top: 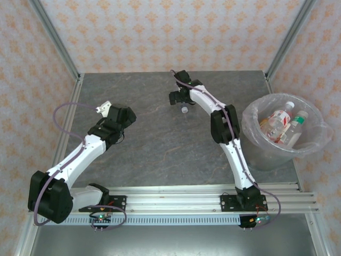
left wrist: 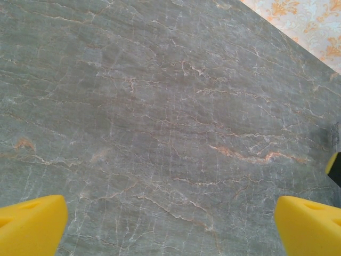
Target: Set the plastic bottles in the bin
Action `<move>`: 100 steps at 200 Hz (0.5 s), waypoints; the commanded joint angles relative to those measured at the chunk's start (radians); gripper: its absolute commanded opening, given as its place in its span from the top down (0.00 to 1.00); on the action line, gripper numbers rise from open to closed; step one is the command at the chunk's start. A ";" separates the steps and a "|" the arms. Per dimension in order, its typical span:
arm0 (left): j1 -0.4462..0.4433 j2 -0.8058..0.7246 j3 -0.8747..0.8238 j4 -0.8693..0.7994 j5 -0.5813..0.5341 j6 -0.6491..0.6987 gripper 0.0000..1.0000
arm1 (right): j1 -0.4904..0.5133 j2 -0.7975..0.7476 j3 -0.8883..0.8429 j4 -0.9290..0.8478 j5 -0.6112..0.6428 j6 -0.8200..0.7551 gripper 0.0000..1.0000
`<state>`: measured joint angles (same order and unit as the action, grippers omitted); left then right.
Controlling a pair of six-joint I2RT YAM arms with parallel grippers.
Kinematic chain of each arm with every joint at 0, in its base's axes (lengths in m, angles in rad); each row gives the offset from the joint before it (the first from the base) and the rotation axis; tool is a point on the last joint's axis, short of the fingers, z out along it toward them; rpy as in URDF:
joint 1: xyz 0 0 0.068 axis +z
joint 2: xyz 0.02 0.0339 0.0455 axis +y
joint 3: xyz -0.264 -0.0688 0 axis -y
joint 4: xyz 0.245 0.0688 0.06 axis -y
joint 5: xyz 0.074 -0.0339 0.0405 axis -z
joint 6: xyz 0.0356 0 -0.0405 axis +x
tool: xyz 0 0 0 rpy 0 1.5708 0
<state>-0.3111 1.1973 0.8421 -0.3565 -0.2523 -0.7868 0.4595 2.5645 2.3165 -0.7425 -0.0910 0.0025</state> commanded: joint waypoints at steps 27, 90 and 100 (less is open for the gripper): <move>0.013 -0.004 -0.010 -0.030 -0.053 0.001 0.00 | 0.001 0.133 0.216 -0.130 0.023 0.051 0.06; 0.015 0.012 -0.004 -0.024 -0.051 0.009 0.00 | 0.002 0.165 0.237 -0.145 0.047 0.080 0.26; 0.015 0.016 -0.004 -0.024 -0.050 0.009 0.00 | 0.002 0.167 0.241 -0.153 0.054 0.080 0.28</move>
<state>-0.3046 1.2007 0.8421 -0.3565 -0.2680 -0.7841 0.4591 2.6953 2.5305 -0.8356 -0.0689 0.0689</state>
